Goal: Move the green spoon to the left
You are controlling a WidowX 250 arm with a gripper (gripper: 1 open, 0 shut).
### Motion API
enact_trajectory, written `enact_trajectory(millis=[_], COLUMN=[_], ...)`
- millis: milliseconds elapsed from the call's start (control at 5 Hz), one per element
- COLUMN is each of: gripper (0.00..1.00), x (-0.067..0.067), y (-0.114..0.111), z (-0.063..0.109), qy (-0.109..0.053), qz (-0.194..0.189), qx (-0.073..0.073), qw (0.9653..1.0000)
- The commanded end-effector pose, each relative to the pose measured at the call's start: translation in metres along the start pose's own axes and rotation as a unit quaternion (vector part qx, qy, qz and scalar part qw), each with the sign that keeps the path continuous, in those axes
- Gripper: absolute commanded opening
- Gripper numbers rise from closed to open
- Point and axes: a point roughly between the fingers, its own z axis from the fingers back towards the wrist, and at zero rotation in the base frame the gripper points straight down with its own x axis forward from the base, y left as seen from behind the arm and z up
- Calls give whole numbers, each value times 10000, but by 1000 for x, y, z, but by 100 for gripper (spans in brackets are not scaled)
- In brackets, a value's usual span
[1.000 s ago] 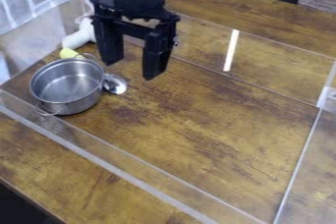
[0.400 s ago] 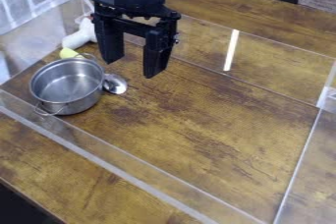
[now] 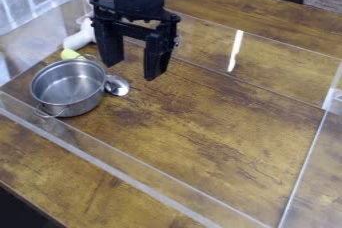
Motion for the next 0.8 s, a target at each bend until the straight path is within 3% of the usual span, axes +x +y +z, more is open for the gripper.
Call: enact_trajectory(millis=[0, 600], gripper=[100, 100], x=[7, 11], y=[5, 12], z=[14, 17], qy=[-287, -335], qz=[68, 142], qx=[-4, 0], qw=[9996, 9993])
